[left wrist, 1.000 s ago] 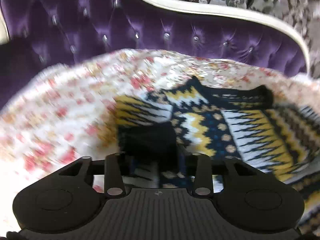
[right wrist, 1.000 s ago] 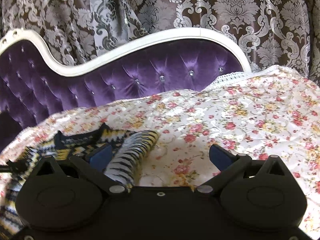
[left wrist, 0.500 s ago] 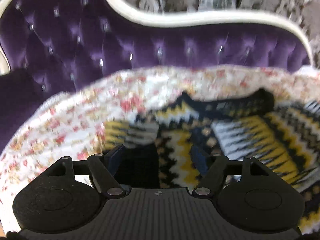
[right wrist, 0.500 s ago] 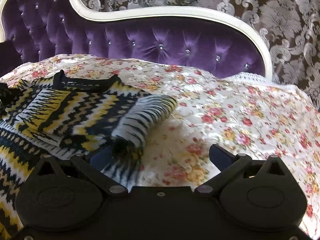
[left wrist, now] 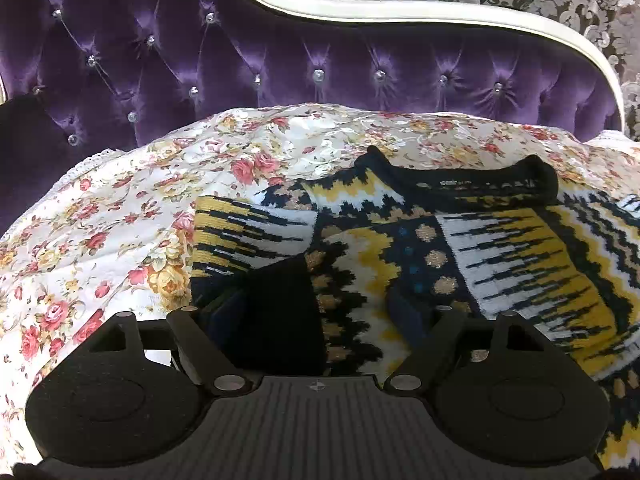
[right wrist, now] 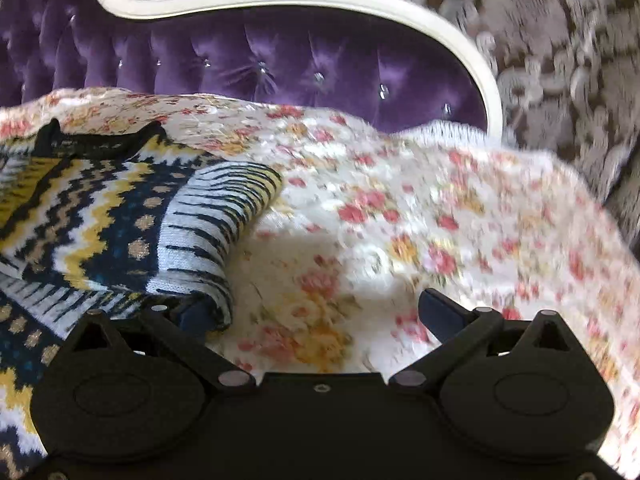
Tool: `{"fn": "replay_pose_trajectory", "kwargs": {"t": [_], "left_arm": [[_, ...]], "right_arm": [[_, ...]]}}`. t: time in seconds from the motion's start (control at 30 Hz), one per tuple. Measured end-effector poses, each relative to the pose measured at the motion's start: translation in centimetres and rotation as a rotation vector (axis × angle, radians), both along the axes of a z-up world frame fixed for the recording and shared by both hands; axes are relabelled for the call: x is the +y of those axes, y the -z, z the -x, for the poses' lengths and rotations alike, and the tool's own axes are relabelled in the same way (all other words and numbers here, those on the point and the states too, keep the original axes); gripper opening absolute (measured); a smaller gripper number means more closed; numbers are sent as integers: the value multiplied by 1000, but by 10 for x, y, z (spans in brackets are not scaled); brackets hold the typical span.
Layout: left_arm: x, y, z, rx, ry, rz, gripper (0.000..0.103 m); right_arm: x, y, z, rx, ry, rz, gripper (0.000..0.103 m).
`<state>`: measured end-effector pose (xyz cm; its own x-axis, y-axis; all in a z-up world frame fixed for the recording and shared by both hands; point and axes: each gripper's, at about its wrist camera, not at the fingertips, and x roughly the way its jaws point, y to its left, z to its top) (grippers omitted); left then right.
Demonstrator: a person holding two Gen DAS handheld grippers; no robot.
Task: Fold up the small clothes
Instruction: 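Open the left tool to release the hem and lift away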
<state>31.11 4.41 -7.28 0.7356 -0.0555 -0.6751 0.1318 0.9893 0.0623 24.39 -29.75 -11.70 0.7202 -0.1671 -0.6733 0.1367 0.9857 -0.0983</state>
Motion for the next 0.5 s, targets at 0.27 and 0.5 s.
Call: {"fn": "replay_pose_trajectory", "kwargs": {"t": [0.27, 0.5], "left_arm": [[-1, 4, 5, -35, 1, 0, 78], [-2, 2, 5, -45, 3, 1, 79]], "right_arm": [[-34, -25, 28, -43, 55, -207, 103], [-18, -24, 7, -218, 59, -346, 103]]}}
